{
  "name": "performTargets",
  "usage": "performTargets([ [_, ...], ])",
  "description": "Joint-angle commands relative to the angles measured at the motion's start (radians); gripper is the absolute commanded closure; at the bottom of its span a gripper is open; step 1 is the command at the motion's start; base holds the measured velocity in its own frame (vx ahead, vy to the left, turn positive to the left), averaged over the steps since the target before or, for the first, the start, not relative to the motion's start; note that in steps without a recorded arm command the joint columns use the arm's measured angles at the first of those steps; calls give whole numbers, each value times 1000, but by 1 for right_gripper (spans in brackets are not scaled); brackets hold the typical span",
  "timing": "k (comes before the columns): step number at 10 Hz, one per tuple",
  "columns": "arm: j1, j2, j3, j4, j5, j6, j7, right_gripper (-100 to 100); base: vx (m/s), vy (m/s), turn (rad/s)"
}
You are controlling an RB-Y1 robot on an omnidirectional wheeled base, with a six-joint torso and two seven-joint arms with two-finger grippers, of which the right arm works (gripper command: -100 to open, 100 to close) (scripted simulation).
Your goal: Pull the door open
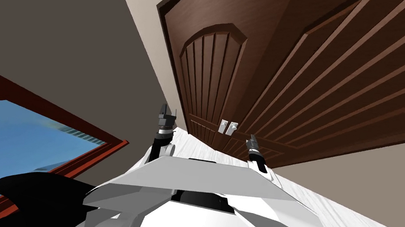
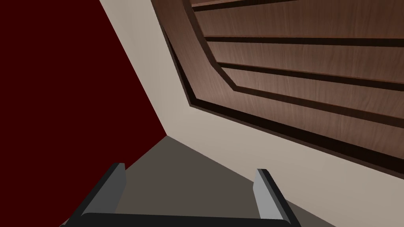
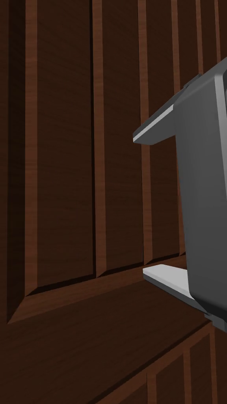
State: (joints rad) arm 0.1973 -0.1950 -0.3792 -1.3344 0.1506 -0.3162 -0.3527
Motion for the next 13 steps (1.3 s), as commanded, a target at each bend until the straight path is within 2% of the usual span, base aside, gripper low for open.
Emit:
performTargets([
  [1,-22,10,17,3,2,-8,3,-100,242,10,150],
  [3,-43,23,42,-2,5,-13,3,-100,197,108,136],
  [4,-38,24,34,-7,6,-4,6,-100,86,50,25],
  [5,-38,24,34,-7,6,-4,6,100,-8,-4,-22],
  [10,-38,24,34,-7,6,-4,6,100,-17,-7,7],
  [11,-20,13,28,-3,5,-1,2,100,-135,-52,-88],
  [12,-17,11,28,-3,5,-1,0,100,-195,-66,-79],
  [13,-17,14,38,-11,7,-3,-3,-100,-192,-30,-5],
])
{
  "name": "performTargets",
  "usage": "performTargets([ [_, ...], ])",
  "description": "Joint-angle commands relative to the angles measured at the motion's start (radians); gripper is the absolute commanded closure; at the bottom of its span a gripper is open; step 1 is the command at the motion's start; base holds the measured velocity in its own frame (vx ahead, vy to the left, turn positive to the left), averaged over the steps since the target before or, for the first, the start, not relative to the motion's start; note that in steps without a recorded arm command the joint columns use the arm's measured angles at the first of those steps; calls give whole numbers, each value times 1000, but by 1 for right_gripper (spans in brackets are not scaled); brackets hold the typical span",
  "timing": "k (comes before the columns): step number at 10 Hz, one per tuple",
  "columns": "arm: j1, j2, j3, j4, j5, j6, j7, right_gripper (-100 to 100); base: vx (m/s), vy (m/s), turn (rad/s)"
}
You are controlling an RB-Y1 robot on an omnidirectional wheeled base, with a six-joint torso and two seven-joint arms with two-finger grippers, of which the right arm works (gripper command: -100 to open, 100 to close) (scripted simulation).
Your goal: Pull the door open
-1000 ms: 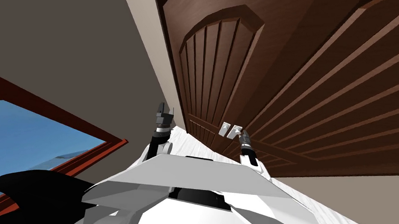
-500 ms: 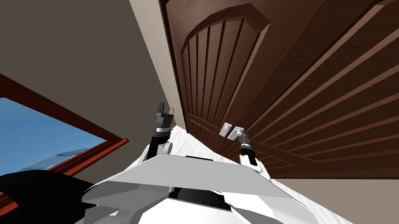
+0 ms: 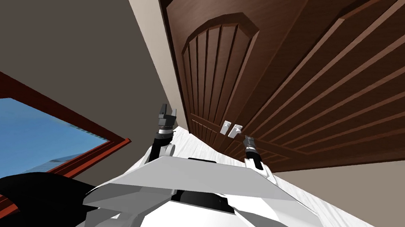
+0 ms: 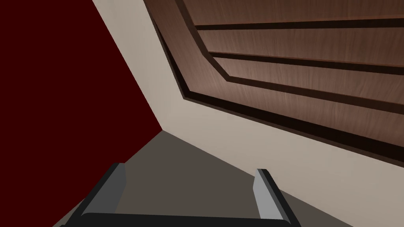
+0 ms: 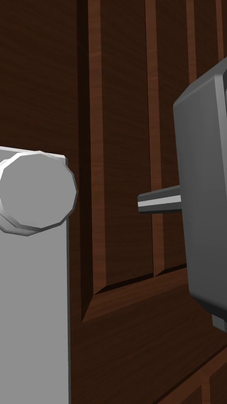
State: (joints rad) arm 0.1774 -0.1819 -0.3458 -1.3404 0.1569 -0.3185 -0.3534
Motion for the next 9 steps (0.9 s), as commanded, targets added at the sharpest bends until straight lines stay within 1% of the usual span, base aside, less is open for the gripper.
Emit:
performTargets([
  [1,5,1,12,-11,2,-1,-7,-100,-197,34,33],
  [2,7,2,17,-14,3,-2,-9,-100,-183,99,27],
  [6,10,8,57,-40,9,-8,-24,-100,-176,102,56],
  [7,13,7,52,-43,8,-4,-23,-100,-81,51,2],
  [8,24,-3,23,-26,4,-1,-17,-100,20,-69,-186],
  [9,27,-7,10,-18,2,0,-14,-100,78,-148,-127],
])
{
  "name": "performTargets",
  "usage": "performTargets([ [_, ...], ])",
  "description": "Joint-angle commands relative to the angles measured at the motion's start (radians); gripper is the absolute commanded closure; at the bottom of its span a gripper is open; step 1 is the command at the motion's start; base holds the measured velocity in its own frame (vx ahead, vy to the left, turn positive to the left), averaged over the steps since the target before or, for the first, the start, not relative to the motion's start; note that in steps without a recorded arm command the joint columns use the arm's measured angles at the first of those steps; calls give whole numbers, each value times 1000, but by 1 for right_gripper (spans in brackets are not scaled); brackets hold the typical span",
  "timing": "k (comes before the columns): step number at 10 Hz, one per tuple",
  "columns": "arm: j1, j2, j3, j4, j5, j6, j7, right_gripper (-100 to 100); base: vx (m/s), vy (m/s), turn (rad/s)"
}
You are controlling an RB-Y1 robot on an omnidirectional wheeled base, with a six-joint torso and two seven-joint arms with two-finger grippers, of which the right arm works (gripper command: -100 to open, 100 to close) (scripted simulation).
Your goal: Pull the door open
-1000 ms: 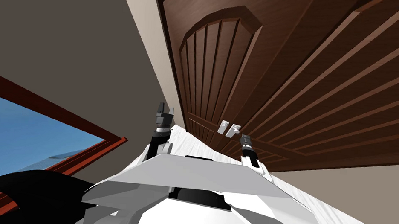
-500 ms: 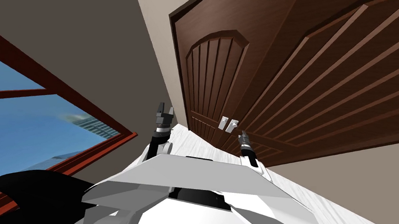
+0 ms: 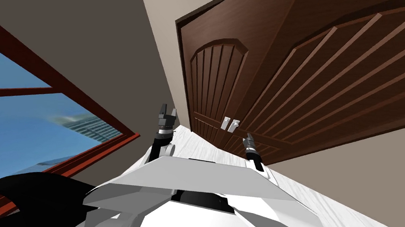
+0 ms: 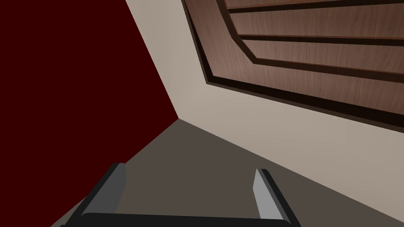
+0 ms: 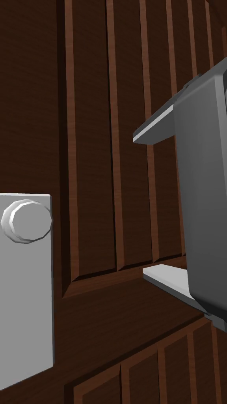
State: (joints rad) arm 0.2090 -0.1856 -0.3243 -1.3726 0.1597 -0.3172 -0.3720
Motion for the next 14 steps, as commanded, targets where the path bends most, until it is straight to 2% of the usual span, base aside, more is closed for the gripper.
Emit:
performTargets([
  [1,-3,-7,-25,24,-3,-1,9,-100,117,-161,-72],
  [4,-20,-4,-28,38,-5,-4,17,-100,168,-110,3],
  [7,-57,15,7,32,0,-12,20,-100,227,48,145],
  [8,-40,11,-1,24,-2,-6,18,-100,103,31,38],
  [9,-40,11,-1,24,-2,-6,18,100,-11,-1,-33],
  [14,-40,11,-1,24,-2,-6,18,100,-20,-4,5],
])
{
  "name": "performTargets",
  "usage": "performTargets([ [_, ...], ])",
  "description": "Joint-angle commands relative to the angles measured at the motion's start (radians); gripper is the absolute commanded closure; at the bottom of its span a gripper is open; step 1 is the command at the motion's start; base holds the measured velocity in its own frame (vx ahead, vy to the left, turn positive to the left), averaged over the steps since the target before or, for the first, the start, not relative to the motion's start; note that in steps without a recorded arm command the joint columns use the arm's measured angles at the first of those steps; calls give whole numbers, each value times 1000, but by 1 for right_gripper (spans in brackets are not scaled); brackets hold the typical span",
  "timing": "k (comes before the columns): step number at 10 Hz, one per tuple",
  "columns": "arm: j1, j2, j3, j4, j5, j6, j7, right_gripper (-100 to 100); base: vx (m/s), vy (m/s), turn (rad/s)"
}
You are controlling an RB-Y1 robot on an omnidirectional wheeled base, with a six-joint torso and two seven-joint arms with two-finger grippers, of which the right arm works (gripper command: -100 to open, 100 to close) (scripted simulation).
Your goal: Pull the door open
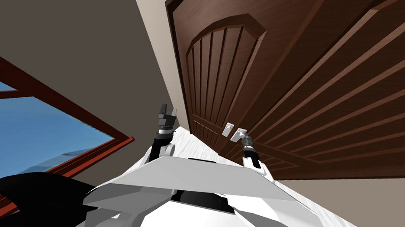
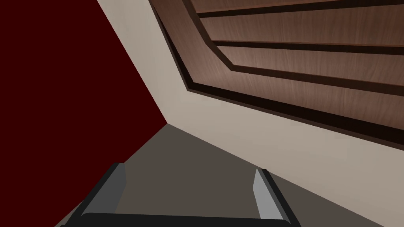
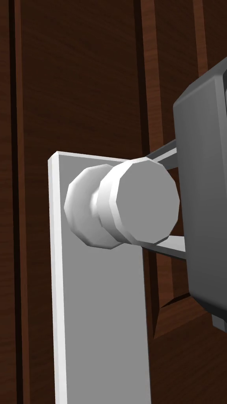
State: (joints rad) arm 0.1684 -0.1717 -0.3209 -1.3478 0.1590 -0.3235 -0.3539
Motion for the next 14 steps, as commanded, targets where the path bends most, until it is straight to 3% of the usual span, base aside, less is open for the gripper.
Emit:
performTargets([
  [1,17,-13,-7,2,-1,1,-6,100,-150,-29,-42],
  [3,24,-21,-1,1,-1,0,-13,100,-204,-44,-11],
  [4,25,-15,8,-11,1,-1,-15,-100,-181,28,49],
  [8,35,-10,37,-40,7,-7,-31,-100,-181,115,31],
  [9,32,-10,32,-35,6,-5,-28,-100,-83,55,-2],
  [11,43,-22,-8,-10,0,-1,-19,-100,50,-116,-150],
  [14,35,-22,-17,1,-1,-1,-13,-100,138,-107,-5],
])
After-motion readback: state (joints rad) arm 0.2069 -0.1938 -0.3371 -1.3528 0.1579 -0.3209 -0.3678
